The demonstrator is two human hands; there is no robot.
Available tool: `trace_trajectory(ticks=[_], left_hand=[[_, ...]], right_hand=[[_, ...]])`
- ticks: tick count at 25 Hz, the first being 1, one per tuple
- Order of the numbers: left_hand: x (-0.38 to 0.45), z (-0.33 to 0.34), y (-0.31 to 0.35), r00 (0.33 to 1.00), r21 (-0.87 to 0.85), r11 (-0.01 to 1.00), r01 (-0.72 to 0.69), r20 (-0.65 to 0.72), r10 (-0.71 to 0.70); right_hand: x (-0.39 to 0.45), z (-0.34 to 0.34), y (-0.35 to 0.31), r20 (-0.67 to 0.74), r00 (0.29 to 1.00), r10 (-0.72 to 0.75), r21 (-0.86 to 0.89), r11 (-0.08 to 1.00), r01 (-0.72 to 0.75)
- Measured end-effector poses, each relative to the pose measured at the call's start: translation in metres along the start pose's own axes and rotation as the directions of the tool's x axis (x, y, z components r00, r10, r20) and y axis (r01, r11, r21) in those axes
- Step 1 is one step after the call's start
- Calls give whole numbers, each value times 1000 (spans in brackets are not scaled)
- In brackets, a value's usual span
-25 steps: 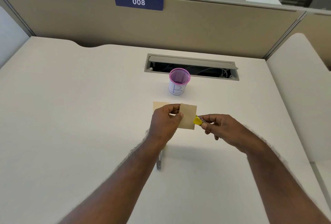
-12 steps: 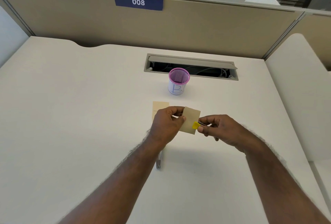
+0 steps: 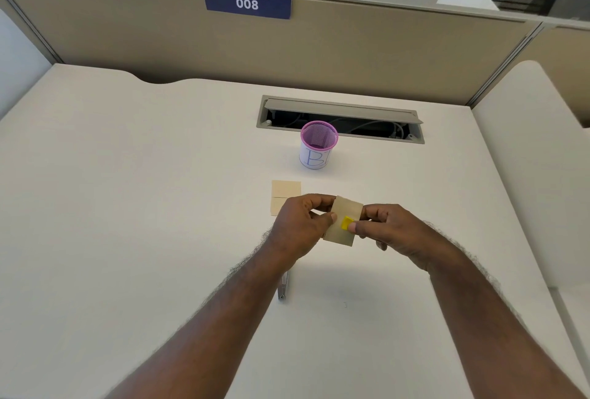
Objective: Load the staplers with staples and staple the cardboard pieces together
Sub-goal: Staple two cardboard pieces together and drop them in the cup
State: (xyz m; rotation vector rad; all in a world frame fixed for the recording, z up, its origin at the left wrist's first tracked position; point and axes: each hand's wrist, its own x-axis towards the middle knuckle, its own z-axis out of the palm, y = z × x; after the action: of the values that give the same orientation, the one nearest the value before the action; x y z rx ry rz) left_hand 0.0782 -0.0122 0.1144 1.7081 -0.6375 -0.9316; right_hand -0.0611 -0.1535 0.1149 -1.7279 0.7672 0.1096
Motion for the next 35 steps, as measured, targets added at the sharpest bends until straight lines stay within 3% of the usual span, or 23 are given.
trace_trajectory(ticks=[22,26,28,32,35], left_hand=[[3,6,-4,999,-58,998,35,26,-33],[1,5,-7,999,-47,998,32,40,-30],[2,4,-8,999,-74,997,37,19,-36],[5,-4,-9,993,-155,986,59,-88,-74],[7,-12,-11,985,-247,966,72,-133,-108]], right_hand=[[5,5,6,-111,994,-2,30,1000,6],[2,0,4,47,997,63,7,998,-64],[2,-3,5,57,997,55,10,998,-56],[0,-8,11,-41,998,42,109,993,-38],[6,-2,33,-207,970,128,261,963,-71]])
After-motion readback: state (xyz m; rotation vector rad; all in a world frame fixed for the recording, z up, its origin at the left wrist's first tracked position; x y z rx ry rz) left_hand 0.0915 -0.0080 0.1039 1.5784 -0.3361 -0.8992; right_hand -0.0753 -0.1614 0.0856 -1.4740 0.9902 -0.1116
